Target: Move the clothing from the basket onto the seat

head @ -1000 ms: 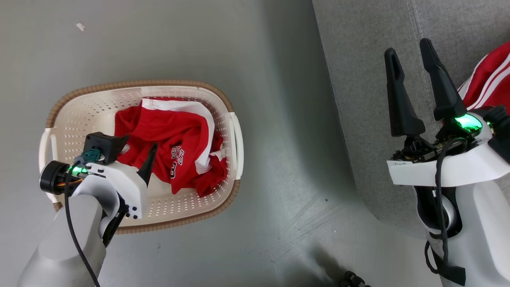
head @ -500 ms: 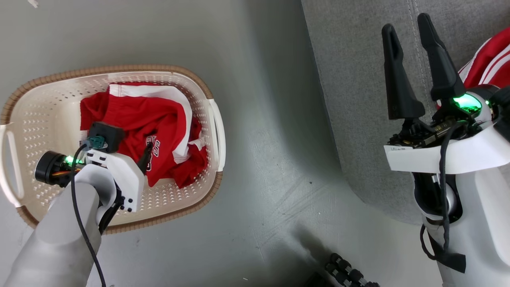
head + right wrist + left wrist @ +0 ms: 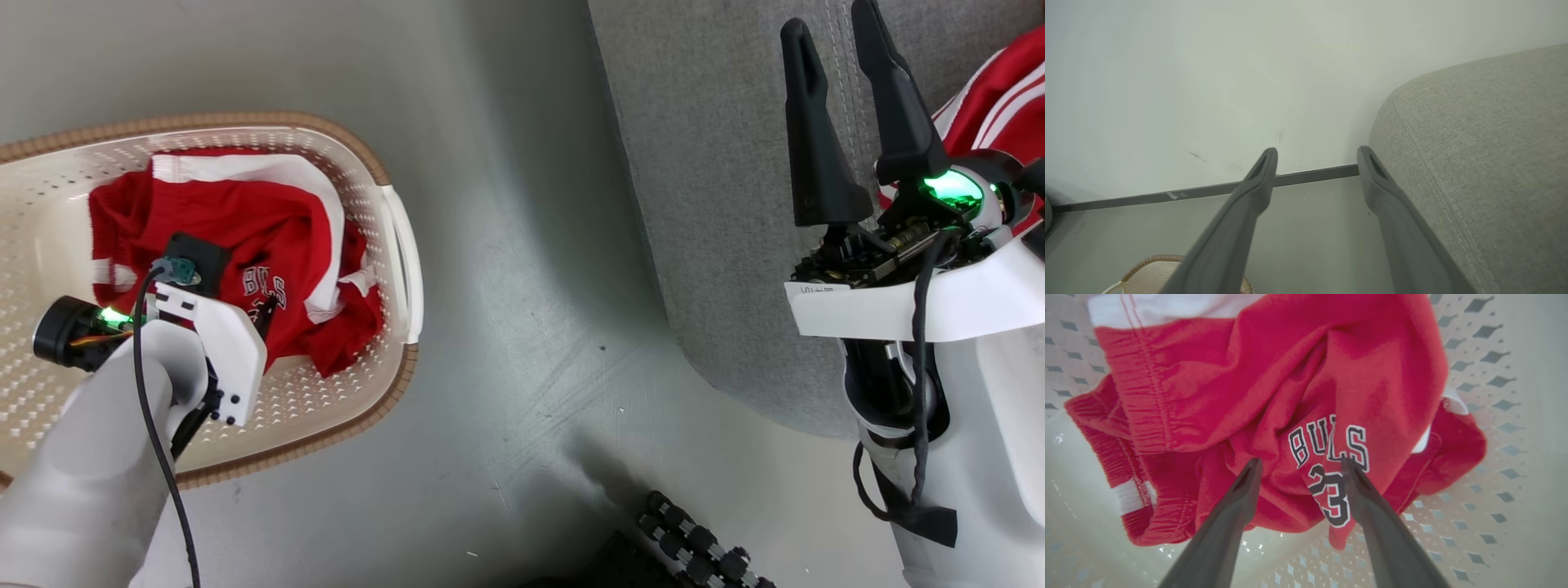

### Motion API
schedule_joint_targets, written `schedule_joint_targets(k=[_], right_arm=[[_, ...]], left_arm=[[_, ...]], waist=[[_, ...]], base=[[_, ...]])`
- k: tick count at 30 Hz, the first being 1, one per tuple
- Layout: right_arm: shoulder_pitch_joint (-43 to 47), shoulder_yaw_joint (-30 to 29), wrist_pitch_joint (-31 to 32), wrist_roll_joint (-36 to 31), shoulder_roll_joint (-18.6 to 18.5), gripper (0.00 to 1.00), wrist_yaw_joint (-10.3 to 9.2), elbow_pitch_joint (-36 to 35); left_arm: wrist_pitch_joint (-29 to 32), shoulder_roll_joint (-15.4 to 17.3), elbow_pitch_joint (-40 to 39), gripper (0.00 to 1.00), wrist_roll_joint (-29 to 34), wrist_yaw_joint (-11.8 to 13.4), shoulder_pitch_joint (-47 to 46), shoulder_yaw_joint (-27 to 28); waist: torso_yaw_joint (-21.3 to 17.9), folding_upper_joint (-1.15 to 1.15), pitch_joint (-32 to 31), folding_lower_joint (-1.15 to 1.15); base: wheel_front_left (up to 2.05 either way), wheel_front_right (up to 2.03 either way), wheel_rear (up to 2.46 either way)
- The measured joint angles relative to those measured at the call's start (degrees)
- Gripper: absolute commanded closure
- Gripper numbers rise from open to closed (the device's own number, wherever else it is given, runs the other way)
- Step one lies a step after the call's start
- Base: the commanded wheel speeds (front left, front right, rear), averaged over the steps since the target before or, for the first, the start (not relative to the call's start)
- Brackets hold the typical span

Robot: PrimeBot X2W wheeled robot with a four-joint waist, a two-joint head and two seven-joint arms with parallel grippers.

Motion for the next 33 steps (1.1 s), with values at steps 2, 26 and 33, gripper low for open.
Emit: schedule_joint_targets(k=[2,26,33], right_arm=[[-0.29,0.11,0.0,0.57,0.02,0.0,0.0,-0.02],[-2.92,2.03,0.0,3.27,0.19,0.0,0.0,-0.07],[-3.7,2.0,0.0,3.27,0.19,0.0,0.0,-0.07]], left_arm=[[0.42,0.51,0.42,0.0,-0.15,0.0,-0.65,-0.44],[4.01,2.97,4.65,0.0,-3.24,-0.01,-5.48,-3.18],[2.92,5.5,7.02,0.0,-1.89,-0.01,-7.95,-2.33]], waist=[[-0.5,0.0,0.49,0.0],[-4.31,0.0,4.48,0.0],[-4.25,0.0,4.75,0.0]], base=[[0.0,0.0,0.0],[0.0,0.0,0.0],[0.0,0.0,0.0]])
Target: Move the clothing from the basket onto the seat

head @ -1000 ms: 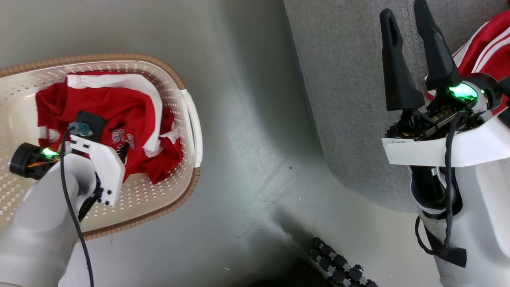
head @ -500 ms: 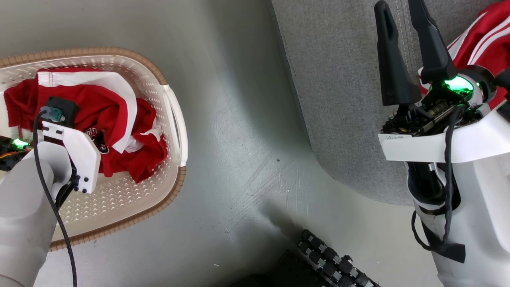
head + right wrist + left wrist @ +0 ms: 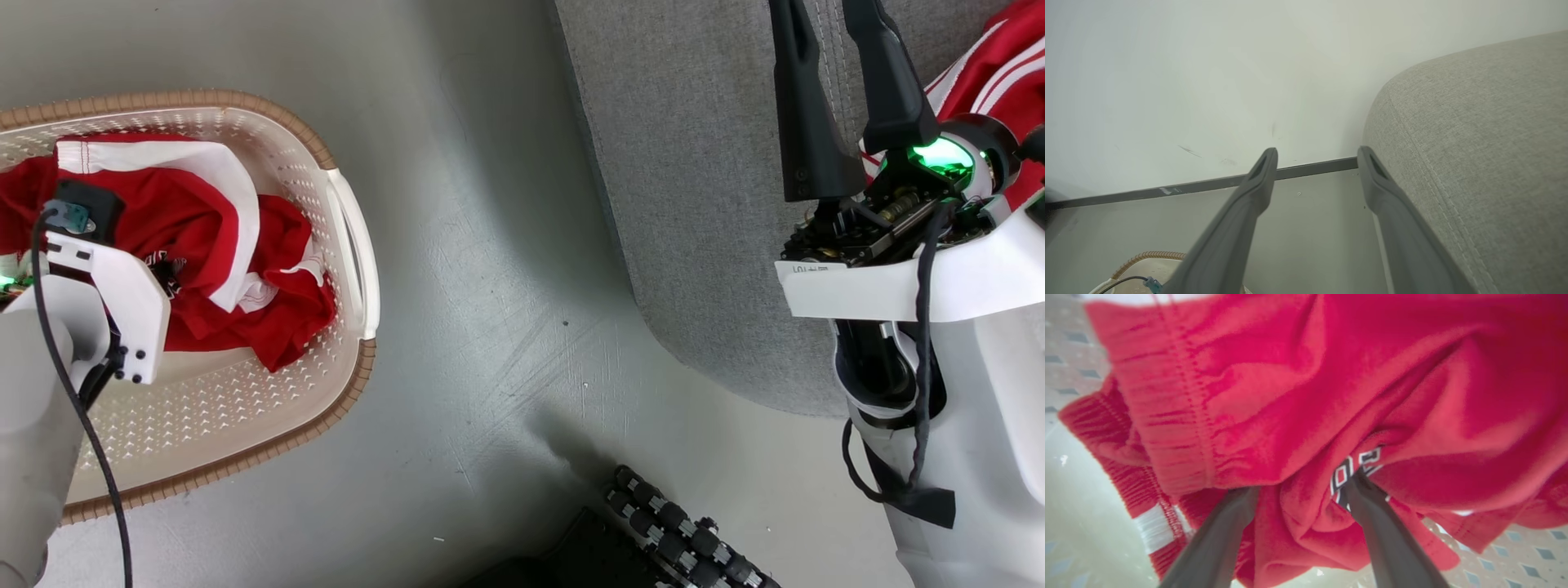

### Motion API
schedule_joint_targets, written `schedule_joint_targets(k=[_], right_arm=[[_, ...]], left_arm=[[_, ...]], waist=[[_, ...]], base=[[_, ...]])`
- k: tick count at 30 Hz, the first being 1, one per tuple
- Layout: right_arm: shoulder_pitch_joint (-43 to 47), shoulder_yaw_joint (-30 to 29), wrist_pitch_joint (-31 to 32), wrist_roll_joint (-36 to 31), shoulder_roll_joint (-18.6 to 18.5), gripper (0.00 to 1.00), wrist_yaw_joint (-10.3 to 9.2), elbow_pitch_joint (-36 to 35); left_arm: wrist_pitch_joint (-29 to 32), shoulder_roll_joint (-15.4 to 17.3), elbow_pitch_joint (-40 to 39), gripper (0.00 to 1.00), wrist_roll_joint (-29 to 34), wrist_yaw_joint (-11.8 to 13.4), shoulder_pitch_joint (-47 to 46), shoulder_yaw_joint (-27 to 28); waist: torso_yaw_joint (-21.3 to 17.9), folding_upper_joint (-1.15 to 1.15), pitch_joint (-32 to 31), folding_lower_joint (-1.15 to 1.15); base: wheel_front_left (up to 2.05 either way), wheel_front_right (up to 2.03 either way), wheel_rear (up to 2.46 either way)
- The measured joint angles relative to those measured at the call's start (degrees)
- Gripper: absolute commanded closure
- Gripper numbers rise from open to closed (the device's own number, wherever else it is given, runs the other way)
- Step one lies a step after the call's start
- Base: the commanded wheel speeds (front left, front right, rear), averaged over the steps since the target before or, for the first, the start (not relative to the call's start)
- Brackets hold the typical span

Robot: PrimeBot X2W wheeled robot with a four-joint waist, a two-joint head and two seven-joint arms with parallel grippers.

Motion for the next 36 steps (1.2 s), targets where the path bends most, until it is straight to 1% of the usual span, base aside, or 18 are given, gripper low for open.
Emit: schedule_joint_targets(k=[7,8,9,10,11,17,22,30,36], right_arm=[[0.01,0.05,0.0,0.08,0.0,0.0,0.0,0.04],[0.01,0.05,0.0,0.18,0.0,0.0,0.0,0.04],[0.01,0.03,0.0,0.27,0.0,0.0,0.0,0.04],[0.01,0.03,0.0,0.31,0.0,0.0,0.0,0.04],[0.01,0.03,0.0,0.31,0.0,0.0,0.0,0.04],[-0.02,-0.08,0.0,0.31,0.0,0.0,0.0,0.08],[-0.46,-0.45,0.0,0.31,0.0,0.0,0.0,0.08],[-2.35,-1.11,0.0,0.31,0.0,0.0,0.0,0.01],[-2.64,-1.98,0.0,0.16,0.0,0.0,0.0,-0.02]], left_arm=[[1.02,-0.98,1.4,0.0,-0.16,0.0,0.03,-1.44],[1.02,-1.05,1.4,0.02,-0.16,0.0,0.03,-1.68],[1.02,-1.13,1.4,0.38,-0.16,0.0,0.03,-1.86],[1.02,-1.19,1.38,0.64,-0.18,0.0,0.03,-2.01],[1.02,-1.23,1.38,1.0,-0.21,0.0,0.03,-2.14],[0.89,-1.76,1.33,1.0,-0.38,0.0,0.02,-3.11],[-0.63,-2.34,0.43,1.0,-1.35,0.0,0.02,-3.66],[-2.9,-2.18,-1.52,1.0,-2.05,0.0,-0.11,-4.61],[-5.53,-2.21,-3.86,1.0,-3.75,0.0,-0.92,-5.89]], waist=[[0.02,0.0,0.07,0.0],[0.01,0.0,0.07,0.0],[-0.01,0.0,0.05,0.0],[-0.02,0.0,0.03,0.0],[-0.04,0.0,0.02,0.0],[0.0,0.0,-0.23,0.0],[0.19,0.0,-0.57,0.0],[0.69,0.0,-1.48,0.0],[1.26,0.0,-2.65,0.0]], base=[[0.0,0.0,0.0],[0.0,0.0,0.0],[0.0,0.0,0.0],[0.0,0.0,0.0],[0.0,0.0,0.0],[0.0,0.0,0.0],[0.0,0.0,0.0],[0.0,0.0,0.0],[0.0,0.0,0.0]])
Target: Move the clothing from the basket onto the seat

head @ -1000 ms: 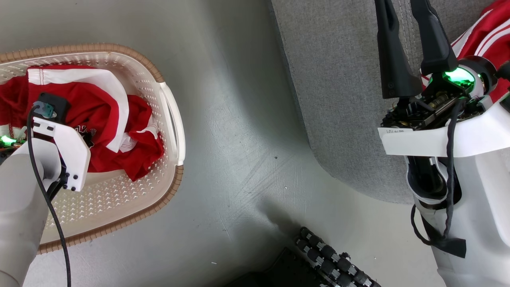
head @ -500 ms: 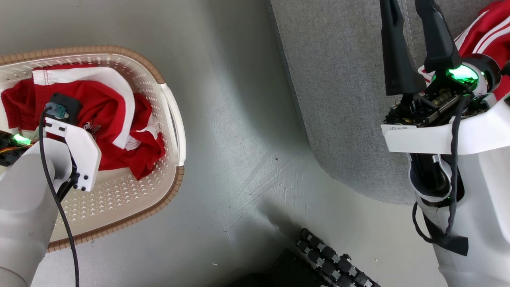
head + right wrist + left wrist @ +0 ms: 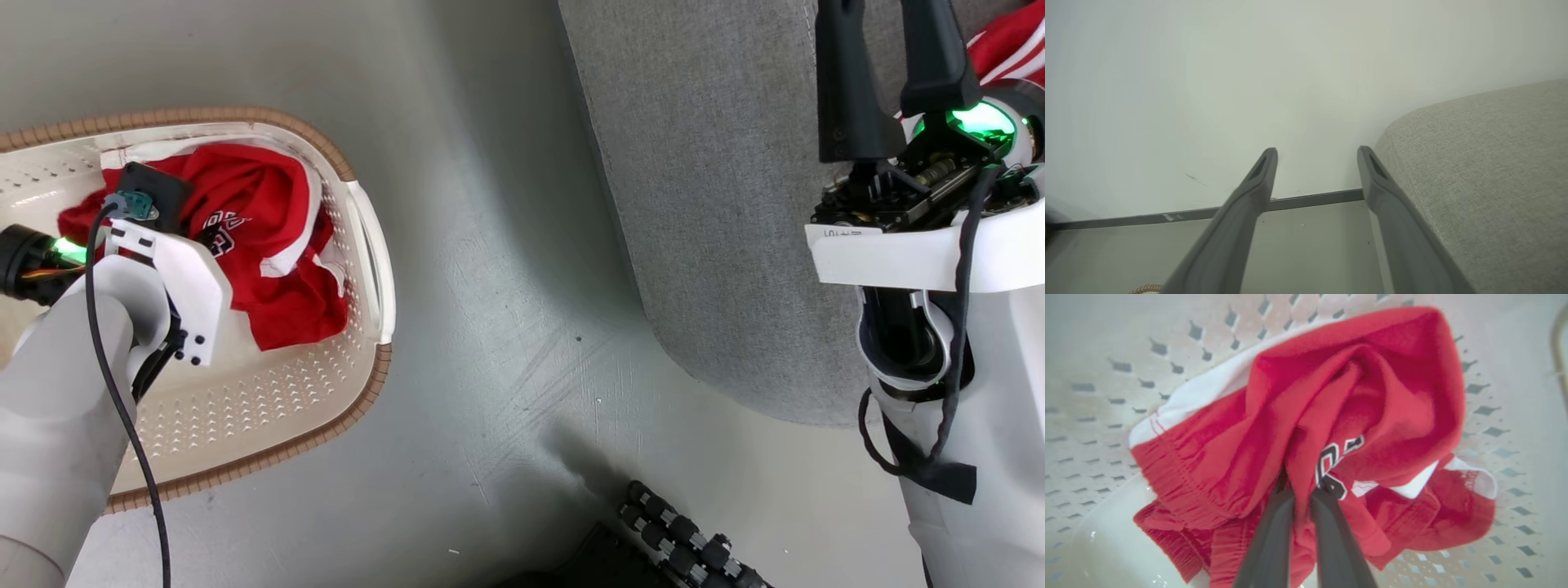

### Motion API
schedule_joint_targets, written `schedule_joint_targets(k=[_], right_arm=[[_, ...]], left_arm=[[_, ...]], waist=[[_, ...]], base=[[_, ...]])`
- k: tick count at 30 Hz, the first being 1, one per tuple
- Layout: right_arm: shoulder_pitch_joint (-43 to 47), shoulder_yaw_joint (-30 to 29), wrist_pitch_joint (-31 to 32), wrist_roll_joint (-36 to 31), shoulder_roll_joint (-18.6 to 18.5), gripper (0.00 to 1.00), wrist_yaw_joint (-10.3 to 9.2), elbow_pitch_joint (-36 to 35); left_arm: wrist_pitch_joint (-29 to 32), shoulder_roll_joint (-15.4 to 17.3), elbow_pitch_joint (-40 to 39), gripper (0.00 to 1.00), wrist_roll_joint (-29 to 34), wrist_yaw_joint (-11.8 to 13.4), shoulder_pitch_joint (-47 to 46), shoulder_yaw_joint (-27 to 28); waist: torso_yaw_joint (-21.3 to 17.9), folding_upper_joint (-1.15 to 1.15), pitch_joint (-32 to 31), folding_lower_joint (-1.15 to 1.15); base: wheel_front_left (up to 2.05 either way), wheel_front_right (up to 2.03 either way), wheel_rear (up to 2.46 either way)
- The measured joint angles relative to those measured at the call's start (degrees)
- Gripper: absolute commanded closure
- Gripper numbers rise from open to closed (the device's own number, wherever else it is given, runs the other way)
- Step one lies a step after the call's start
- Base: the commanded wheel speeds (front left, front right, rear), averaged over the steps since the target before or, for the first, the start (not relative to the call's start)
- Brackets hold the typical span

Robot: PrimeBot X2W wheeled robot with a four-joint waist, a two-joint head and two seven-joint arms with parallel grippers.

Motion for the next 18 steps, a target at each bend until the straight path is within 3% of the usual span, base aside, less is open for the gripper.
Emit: schedule_joint_targets(k=[18], right_arm=[[-1.24,-2.32,0.0,-1.34,-0.02,0.0,0.0,0.57]], left_arm=[[-8.45,-0.03,-6.28,1.0,-3.32,0.0,1.67,-5.48]], waist=[[3.17,0.0,-6.13,0.0]], base=[[0.0,0.0,0.0]])
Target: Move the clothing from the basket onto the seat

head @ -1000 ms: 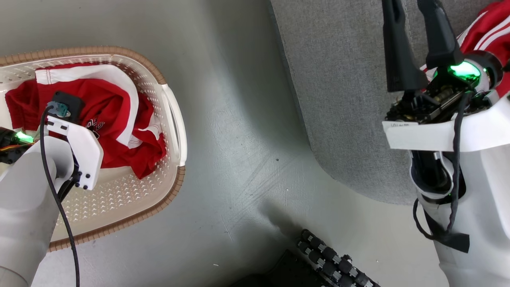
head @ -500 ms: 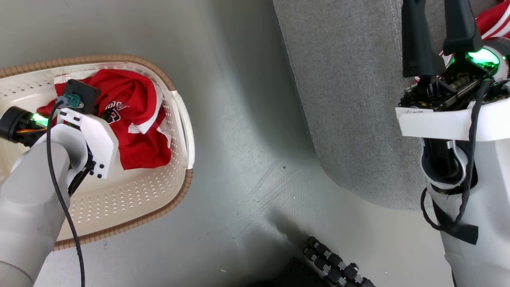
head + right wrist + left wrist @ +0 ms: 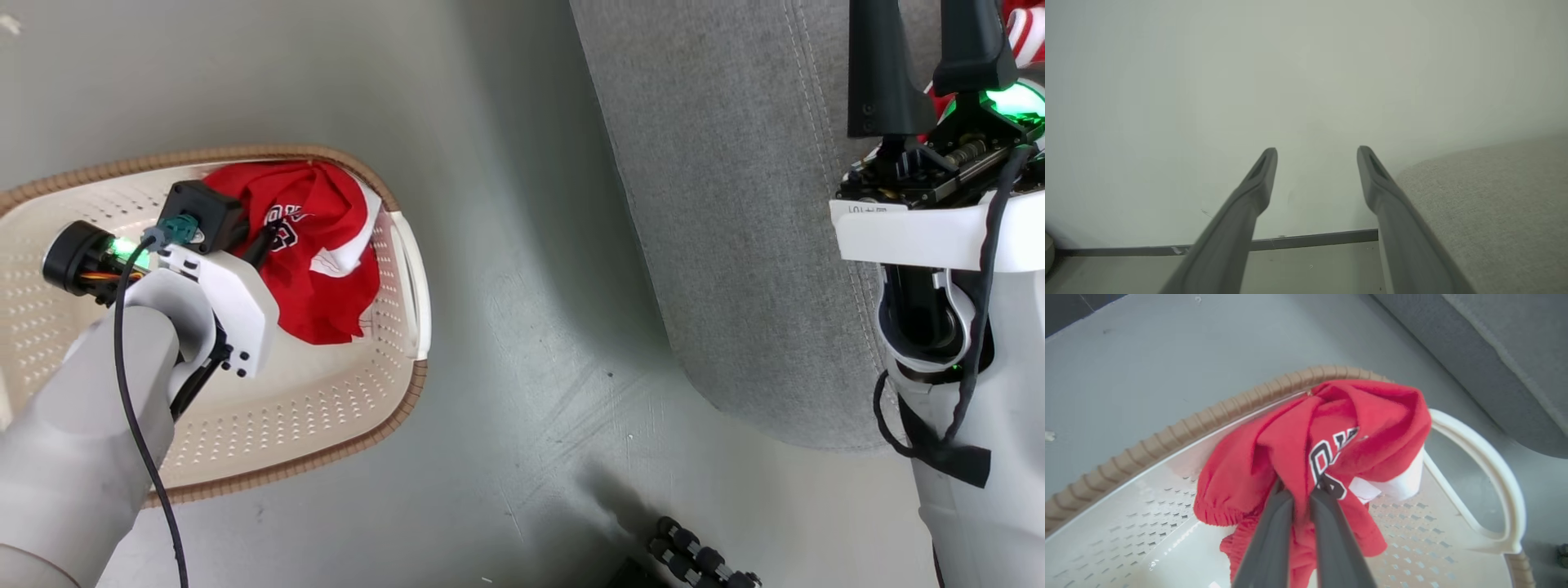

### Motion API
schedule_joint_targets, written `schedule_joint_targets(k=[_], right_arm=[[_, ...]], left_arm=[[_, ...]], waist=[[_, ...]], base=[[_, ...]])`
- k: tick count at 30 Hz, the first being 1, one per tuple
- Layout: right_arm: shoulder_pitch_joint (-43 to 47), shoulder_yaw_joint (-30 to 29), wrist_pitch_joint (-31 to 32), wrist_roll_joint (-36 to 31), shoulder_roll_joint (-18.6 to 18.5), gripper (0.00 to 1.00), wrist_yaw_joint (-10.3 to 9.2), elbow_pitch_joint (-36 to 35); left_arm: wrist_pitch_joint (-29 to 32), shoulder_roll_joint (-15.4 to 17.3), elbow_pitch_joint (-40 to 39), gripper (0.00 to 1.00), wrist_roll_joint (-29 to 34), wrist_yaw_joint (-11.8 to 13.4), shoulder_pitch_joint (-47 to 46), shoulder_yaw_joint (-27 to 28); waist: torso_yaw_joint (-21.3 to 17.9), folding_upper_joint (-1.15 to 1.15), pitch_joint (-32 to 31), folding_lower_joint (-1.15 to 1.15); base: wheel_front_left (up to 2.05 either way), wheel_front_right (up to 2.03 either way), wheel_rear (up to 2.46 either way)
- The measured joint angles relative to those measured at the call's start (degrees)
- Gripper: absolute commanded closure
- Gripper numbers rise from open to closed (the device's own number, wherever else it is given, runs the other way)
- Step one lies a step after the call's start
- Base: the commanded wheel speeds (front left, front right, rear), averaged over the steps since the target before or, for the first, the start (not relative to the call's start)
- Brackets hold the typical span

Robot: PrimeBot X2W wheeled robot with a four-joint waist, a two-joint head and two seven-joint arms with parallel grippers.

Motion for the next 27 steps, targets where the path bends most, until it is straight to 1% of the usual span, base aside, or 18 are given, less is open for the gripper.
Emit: schedule_joint_targets(k=[5,15,20,27], right_arm=[[-0.94,-0.38,-0.01,-0.8,-0.01,0.0,0.0,0.76],[-0.71,-0.71,-0.01,-3.31,-0.07,0.0,0.0,3.16],[-0.02,-0.48,-0.01,-4.39,-0.1,0.0,0.0,4.2],[2.43,0.13,-0.01,-6.34,-0.18,0.0,0.0,6.05]], left_arm=[[-3.05,0.19,-1.51,1.0,-0.56,0.0,0.81,-0.68],[-8.66,-0.41,-4.27,1.0,-4.38,0.0,4.51,-0.48],[-9.84,-1.3,-5.9,1.0,-6.34,0.0,6.7,0.22],[-10.8,-1.67,-8.81,1.0,-8.05,0.0,8.83,1.45]], waist=[[1.24,0.0,-2.39,0.0],[3.96,0.0,-8.21,0.0],[5.37,0.0,-11.53,0.0],[7.35,0.0,-16.36,0.0]], base=[[0.0,0.0,0.0],[0.0,0.0,0.0],[0.0,0.0,0.0],[0.0,0.0,0.0]])
